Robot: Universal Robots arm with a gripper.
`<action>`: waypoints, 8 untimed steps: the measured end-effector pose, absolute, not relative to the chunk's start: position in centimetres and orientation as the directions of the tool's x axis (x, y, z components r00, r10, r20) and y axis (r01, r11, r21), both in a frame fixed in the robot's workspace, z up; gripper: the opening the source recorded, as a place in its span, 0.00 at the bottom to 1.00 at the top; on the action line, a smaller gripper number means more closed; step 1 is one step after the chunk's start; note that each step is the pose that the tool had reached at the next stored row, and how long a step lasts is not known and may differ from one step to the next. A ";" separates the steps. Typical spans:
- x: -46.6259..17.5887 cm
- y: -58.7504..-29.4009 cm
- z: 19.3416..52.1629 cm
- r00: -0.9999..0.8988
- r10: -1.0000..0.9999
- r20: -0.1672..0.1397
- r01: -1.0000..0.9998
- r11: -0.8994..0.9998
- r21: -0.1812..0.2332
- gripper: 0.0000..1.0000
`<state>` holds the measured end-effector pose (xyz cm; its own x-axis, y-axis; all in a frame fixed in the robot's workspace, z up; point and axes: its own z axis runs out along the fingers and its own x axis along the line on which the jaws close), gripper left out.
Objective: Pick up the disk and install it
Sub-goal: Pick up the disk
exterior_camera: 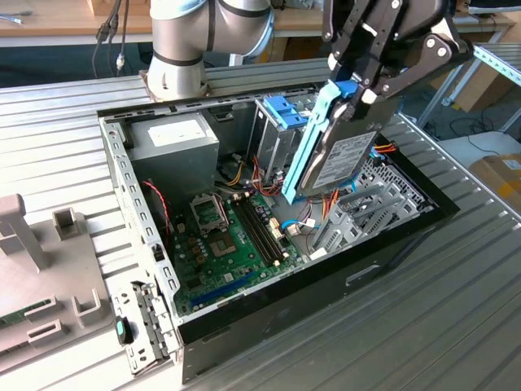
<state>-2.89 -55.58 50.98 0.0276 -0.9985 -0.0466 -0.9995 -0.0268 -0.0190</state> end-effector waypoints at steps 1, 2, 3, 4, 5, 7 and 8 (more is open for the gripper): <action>-1.6 -55.6 51.0 0.028 -0.999 -0.047 -0.999 -0.027 -0.019 0.36; -0.8 -55.6 51.0 0.028 -0.999 -0.047 -0.999 -0.027 -0.019 0.36; 0.3 -55.6 51.0 0.028 -0.999 -0.046 -0.999 -0.027 -0.019 0.36; 0.6 -55.6 51.0 0.028 -0.999 -0.047 -0.999 -0.027 -0.019 0.36; 1.0 -55.8 50.9 0.027 -0.999 -0.047 -0.999 -0.027 -0.019 0.36; 1.3 -56.1 50.9 0.028 -0.999 -0.046 -0.999 -0.027 -0.019 0.36; 1.6 -56.4 50.9 0.028 -0.999 -0.047 -0.999 -0.027 -0.019 0.36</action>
<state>1.56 -56.39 50.88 0.0276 -0.9985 -0.0465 -0.9995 -0.0267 -0.0189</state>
